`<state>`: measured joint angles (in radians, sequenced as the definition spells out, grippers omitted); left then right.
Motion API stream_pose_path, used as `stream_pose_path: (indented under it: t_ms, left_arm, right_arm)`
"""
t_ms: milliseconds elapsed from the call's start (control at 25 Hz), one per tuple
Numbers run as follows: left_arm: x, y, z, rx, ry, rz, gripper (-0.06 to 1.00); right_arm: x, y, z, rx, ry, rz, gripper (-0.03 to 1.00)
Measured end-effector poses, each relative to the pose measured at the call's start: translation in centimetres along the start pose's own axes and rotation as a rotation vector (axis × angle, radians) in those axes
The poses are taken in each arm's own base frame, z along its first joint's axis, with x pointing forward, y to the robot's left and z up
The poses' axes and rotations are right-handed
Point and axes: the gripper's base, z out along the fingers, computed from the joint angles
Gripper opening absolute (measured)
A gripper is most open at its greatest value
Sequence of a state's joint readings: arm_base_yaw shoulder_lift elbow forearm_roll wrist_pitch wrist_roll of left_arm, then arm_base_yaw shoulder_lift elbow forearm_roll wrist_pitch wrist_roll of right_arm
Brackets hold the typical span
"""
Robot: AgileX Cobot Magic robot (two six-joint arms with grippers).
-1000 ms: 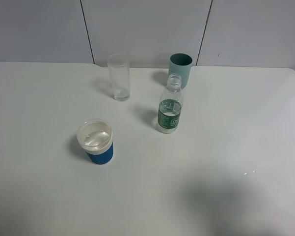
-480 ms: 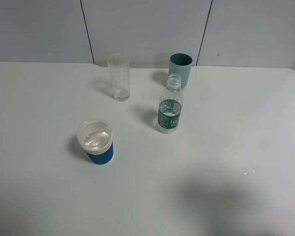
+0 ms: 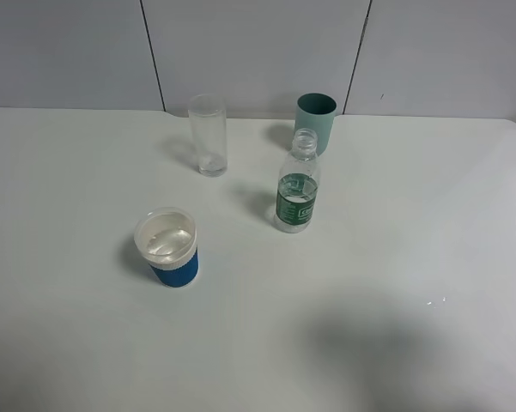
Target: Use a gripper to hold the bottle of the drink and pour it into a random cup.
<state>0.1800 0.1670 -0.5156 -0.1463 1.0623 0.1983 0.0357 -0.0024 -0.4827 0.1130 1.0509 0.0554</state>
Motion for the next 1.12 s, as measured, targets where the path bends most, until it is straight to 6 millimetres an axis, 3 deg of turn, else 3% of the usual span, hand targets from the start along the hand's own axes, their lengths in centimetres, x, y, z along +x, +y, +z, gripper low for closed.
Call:
stream_pose_path:
  t_ms: [1120]
  left_arm:
    - [0.00, 0.00, 0.00, 0.000, 0.000, 0.000, 0.99]
  right_arm:
    - [-0.02, -0.62, -0.02, 0.069, 0.000, -0.073, 0.87]
